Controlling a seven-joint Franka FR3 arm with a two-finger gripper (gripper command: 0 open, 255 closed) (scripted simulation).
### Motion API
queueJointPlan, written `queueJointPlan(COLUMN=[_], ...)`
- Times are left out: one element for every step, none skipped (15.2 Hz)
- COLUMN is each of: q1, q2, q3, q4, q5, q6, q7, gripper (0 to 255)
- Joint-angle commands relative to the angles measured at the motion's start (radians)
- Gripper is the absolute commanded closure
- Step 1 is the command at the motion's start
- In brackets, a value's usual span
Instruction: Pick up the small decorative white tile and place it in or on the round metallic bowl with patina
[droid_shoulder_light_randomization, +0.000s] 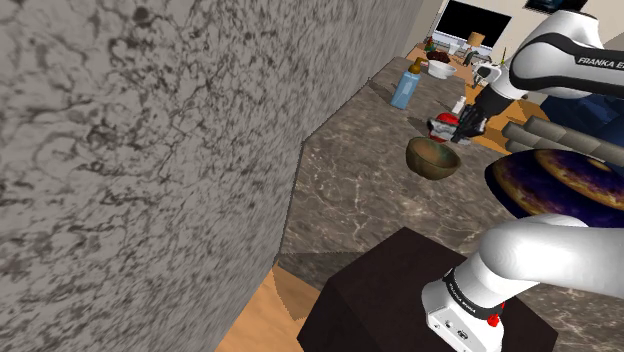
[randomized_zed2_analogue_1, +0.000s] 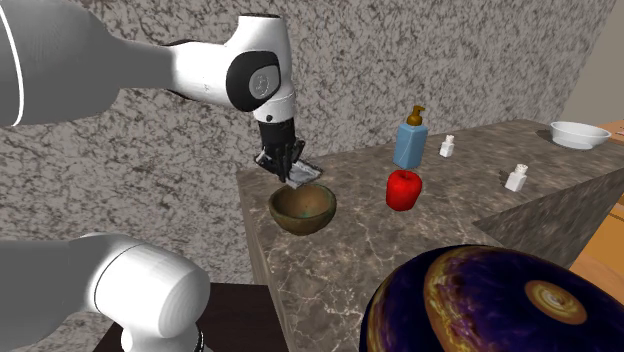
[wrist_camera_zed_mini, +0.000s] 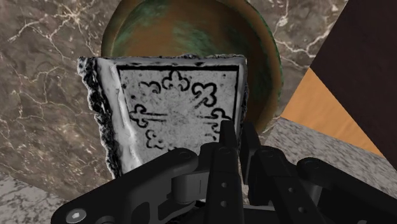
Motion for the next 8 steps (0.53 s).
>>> queueJointPlan(q1=[-0.001,-0.002,-0.003,-0.004,-0.005,-0.006,-0.007,-0.007], q2=[0.002,0.003,0.005,0.006,0.008,0.011,0.015,0.014], q3=[-0.003,-0.005,-0.008,-0.01,-0.012,-0.014,-0.017,-0.017], q4=[-0.027,-0.04,-0.052,-0.065,-0.077,-0.089,-0.107,-0.107], q5=[-0.003,-0.005,-0.006,-0.008,-0.01,-0.012,-0.014,-0.014], q6=[0.03,0.043,0.057,0.071,0.086,0.1,0.122,0.122], q7=[0.0,0.0,-0.001,-0.001,-0.002,-0.002,-0.003,-0.003], gripper=[255,255,255,255,255,255,255,255])
